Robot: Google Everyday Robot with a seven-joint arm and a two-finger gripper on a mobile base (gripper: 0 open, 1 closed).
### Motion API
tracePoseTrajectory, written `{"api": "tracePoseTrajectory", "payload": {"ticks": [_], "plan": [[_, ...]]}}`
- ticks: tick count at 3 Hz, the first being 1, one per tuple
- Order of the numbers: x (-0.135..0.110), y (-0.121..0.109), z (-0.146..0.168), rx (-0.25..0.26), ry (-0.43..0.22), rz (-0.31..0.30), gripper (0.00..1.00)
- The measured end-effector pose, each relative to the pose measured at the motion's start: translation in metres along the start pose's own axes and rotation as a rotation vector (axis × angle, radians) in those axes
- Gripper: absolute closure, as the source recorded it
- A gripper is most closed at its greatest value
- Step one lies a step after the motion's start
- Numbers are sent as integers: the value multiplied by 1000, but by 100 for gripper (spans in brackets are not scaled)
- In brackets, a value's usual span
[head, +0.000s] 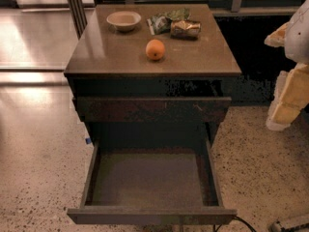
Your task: Place orange into middle drawer
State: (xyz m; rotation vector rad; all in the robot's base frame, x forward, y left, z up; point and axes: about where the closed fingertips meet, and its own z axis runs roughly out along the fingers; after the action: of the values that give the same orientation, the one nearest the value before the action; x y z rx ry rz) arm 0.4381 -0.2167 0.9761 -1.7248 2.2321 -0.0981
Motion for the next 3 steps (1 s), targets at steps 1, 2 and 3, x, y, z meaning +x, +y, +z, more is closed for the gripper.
{"api": "tracePoseTrajectory", "payload": {"ticks": [1,2,3], "plan": [[-3,-5,2,0,-9,-12,0],[-13,-20,10,-2,-34,-47,0],[-39,-63,40,-45,-106,-122,0]]}}
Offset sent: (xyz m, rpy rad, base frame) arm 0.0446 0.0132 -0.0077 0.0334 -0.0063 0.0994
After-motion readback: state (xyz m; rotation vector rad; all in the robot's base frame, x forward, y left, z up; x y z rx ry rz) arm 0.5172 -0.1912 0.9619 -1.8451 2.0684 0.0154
